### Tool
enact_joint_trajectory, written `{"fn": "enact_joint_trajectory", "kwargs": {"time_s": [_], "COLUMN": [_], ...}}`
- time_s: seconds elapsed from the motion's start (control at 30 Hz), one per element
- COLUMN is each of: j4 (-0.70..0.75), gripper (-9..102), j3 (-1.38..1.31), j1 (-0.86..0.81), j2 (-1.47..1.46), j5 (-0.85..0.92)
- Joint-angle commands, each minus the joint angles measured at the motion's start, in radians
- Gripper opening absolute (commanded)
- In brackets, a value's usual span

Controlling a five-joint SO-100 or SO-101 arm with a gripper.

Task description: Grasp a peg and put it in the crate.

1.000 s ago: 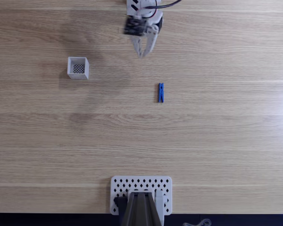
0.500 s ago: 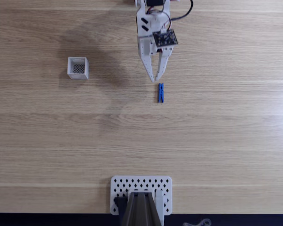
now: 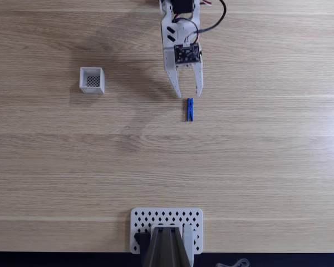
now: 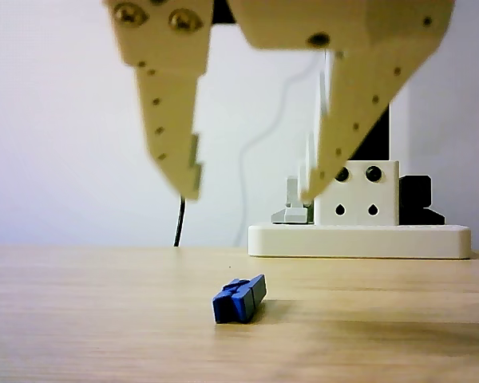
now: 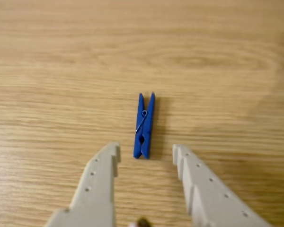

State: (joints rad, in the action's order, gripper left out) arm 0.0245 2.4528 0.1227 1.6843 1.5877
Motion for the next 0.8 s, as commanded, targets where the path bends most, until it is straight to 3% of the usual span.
{"fn": "enact_joint_trajectory", "kwargs": {"time_s": [0.0, 0.3, 0.77], "j4": [-0.032, -0.032, -0.031], "gripper": [18, 18, 18], "j3": [-0.132, -0.17, -0.181], "j1": [0.014, 0.069, 0.071], "j2": [-0.029, -0.071, -0.08], "j5": [-0.025, -0.118, -0.114]}}
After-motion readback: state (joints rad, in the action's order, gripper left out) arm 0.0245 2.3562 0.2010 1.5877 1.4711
